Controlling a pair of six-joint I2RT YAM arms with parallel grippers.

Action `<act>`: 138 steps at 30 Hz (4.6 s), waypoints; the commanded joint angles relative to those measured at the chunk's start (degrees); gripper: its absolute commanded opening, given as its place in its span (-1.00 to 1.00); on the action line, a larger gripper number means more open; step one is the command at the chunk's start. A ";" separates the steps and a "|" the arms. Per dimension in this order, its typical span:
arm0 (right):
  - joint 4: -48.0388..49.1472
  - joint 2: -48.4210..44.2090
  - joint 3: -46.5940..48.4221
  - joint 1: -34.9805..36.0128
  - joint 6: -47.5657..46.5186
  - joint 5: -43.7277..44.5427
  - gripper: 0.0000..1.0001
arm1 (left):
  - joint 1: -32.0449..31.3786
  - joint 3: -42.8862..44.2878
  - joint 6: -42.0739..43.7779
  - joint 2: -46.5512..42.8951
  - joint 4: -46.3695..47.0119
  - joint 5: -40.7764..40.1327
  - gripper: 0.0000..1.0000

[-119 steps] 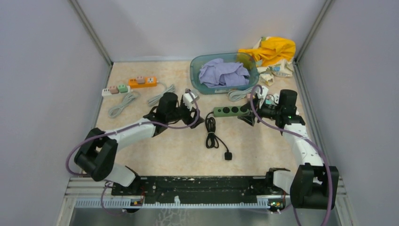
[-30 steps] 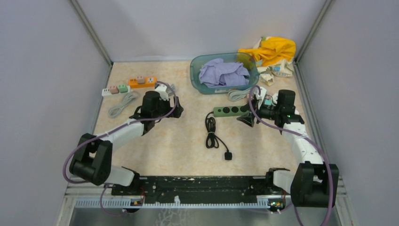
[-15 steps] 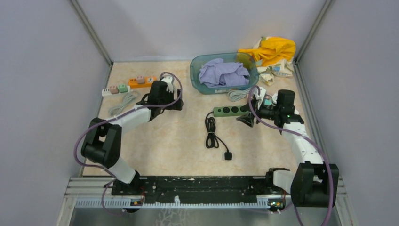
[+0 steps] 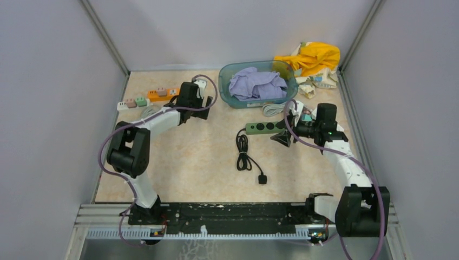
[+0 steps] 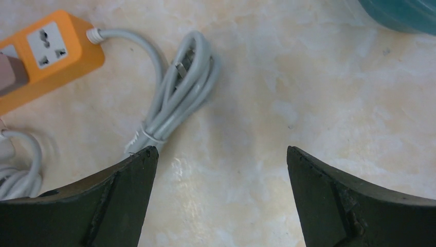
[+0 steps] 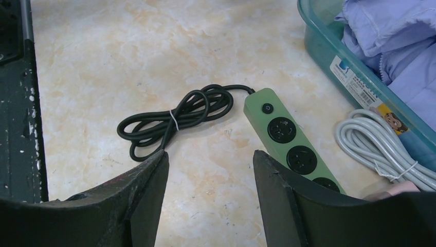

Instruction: Pull the plug off the socket

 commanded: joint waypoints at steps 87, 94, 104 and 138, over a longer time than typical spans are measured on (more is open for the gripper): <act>-1.53 -1.16 4.19 1.02 -2.95 0.02 0.23 | -29.09 -28.61 -39.97 -9.22 28.72 36.47 -0.63; 6.54 -5.12 2.43 -0.32 4.48 9.17 0.24 | -31.90 -23.93 -41.71 -3.30 32.96 37.48 -0.62; 8.74 -5.42 2.23 -2.03 7.40 12.51 0.24 | -35.20 -15.57 -42.77 5.72 35.71 38.21 -0.31; 7.63 -4.80 1.19 -2.30 5.25 -0.63 0.24 | -35.51 -31.52 -13.29 -32.34 25.14 18.68 0.62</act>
